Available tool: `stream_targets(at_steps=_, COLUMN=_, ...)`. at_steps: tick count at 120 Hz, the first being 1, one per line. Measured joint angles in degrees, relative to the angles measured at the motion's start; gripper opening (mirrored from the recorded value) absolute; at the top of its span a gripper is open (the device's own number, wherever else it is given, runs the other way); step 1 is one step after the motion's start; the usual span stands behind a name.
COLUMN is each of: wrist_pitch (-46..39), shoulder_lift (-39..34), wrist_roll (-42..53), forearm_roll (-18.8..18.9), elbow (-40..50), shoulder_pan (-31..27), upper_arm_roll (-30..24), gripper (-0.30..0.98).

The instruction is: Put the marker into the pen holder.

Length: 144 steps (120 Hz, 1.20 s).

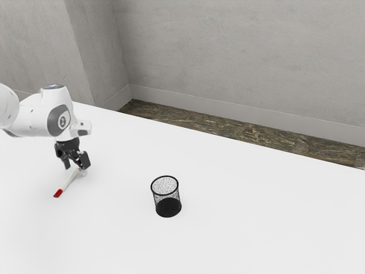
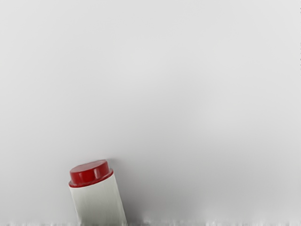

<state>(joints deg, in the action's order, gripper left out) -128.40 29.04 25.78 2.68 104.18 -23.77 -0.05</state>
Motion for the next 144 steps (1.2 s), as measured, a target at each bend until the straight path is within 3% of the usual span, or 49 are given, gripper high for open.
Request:
stream_targets(at_steps=10, wrist_pitch=1.9, shoulder_lift=0.2, wrist_roll=0.8, forearm_roll=-0.8, elbow=-0.4, shoulder_pan=0.2, upper_arm_roll=0.2, gripper=0.69)
stream_targets(at_steps=38, wrist_pitch=3.1, shoulder_lift=0.4, wrist_roll=5.3, forearm_roll=-10.0, elbow=0.4, shoulder_pan=-0.1, upper_arm_roll=2.6, gripper=0.69)
stream_targets(at_steps=55, wrist_pitch=3.4, shoulder_lift=0.4, wrist_roll=7.9, forearm_roll=-12.7, elbow=0.4, shoulder_pan=0.2, upper_arm_roll=3.3, gripper=0.64)
stream_targets(at_steps=76, wrist_pitch=3.7, shoulder_lift=0.4, wrist_roll=10.2, forearm_roll=-13.7, elbow=0.4, shoulder_pan=0.5, upper_arm_roll=3.5, gripper=0.23)
stream_targets(at_steps=90, wrist_pitch=3.9, shoulder_lift=0.4, wrist_roll=11.1, forearm_roll=-13.8, elbow=0.4, shoulder_pan=0.6, upper_arm_roll=3.6, gripper=0.07)
stream_targets(at_steps=127, wrist_pitch=3.9, shoulder_lift=-0.3, wrist_roll=11.5, forearm_roll=-13.1, elbow=0.3, shoulder_pan=1.9, upper_arm_roll=3.5, gripper=-0.08)
stream_targets(at_steps=144, wrist_pitch=3.8, shoulder_lift=-5.3, wrist_roll=11.1, forearm_roll=-12.3, elbow=0.9, shoulder_pan=5.0, upper_arm_roll=3.4, gripper=-0.10)
